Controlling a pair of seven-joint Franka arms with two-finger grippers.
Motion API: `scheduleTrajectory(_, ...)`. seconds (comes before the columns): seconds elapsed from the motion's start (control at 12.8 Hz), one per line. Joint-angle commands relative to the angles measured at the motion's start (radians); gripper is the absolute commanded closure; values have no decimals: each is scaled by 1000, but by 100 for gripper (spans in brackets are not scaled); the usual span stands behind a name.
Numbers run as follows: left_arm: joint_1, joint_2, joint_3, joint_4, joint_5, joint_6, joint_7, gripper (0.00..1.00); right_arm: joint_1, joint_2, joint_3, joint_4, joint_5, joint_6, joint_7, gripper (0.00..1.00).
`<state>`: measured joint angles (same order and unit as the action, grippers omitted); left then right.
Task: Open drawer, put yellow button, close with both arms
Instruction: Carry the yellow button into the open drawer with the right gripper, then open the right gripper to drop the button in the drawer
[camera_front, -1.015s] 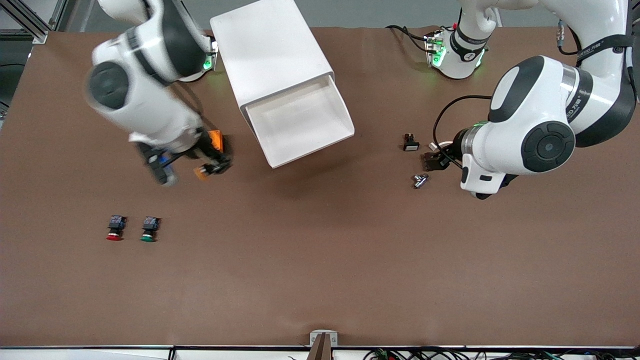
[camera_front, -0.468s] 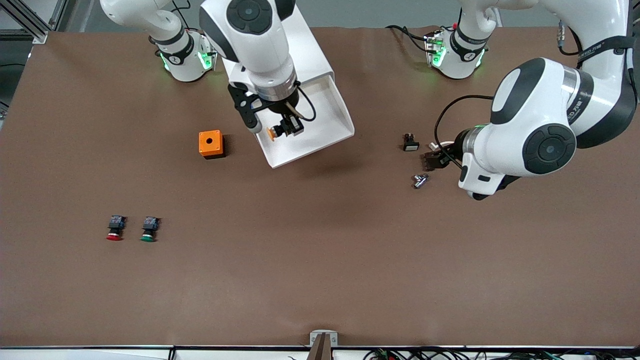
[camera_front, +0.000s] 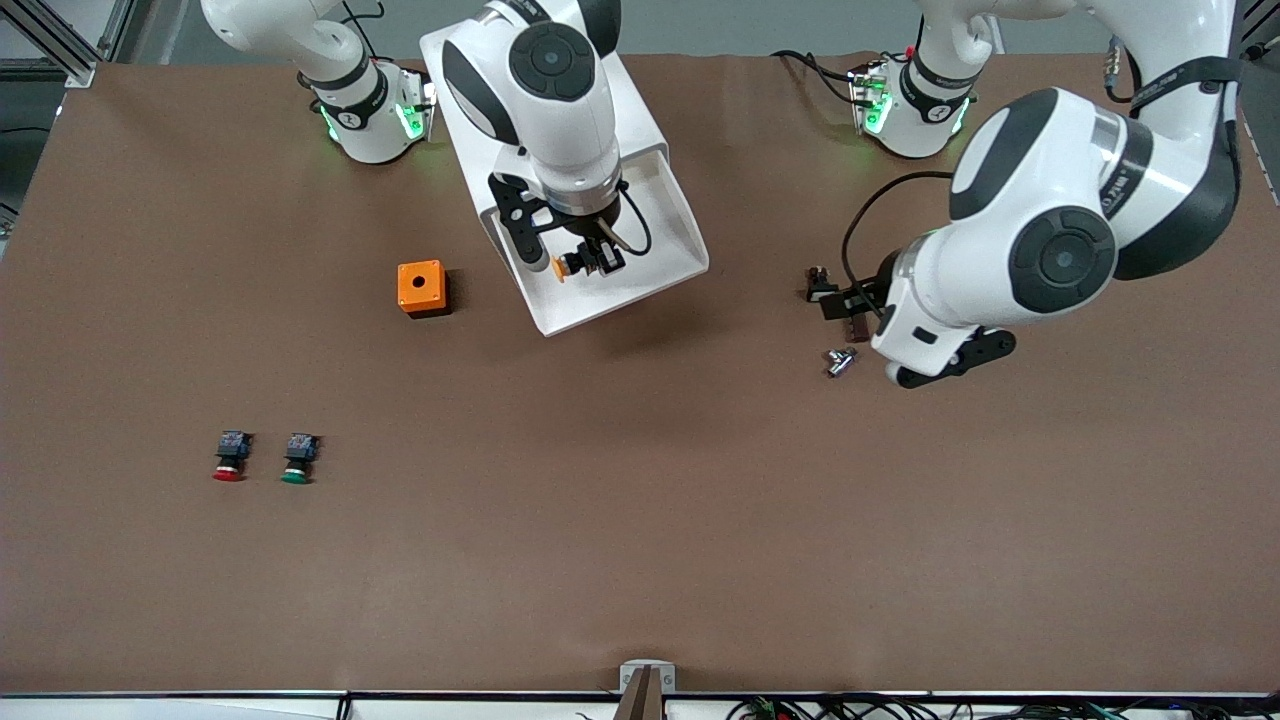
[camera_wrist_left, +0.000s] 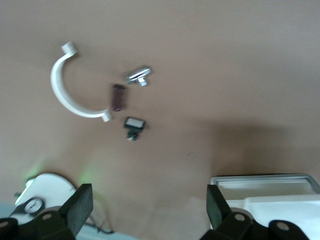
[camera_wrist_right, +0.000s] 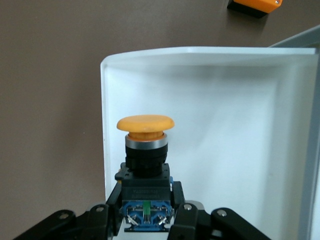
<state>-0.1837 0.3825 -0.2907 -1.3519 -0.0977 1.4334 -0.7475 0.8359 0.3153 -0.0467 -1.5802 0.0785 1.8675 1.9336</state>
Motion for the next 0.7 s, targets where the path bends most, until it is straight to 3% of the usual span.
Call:
scheduleTrajectory(0.0, -3, -14, -44, -84, 39, 147, 40, 0, 14, 22, -12, 31, 15, -10, 44, 100)
scheduleTrajectory(0.47, -143, 82, -48, -95, 110, 306, -56, 0, 40, 96, -13, 55, 61, 41, 96, 100)
scheduleTrajectory(0.55, -145, 96, -51, -95, 131, 308, -79, 0, 38, 99, -12, 61, 63, 41, 93, 94)
scheduleTrajectory(0.62, -151, 108, -53, -95, 137, 311, -88, 0, 40, 97, -12, 63, 63, 39, 85, 26)
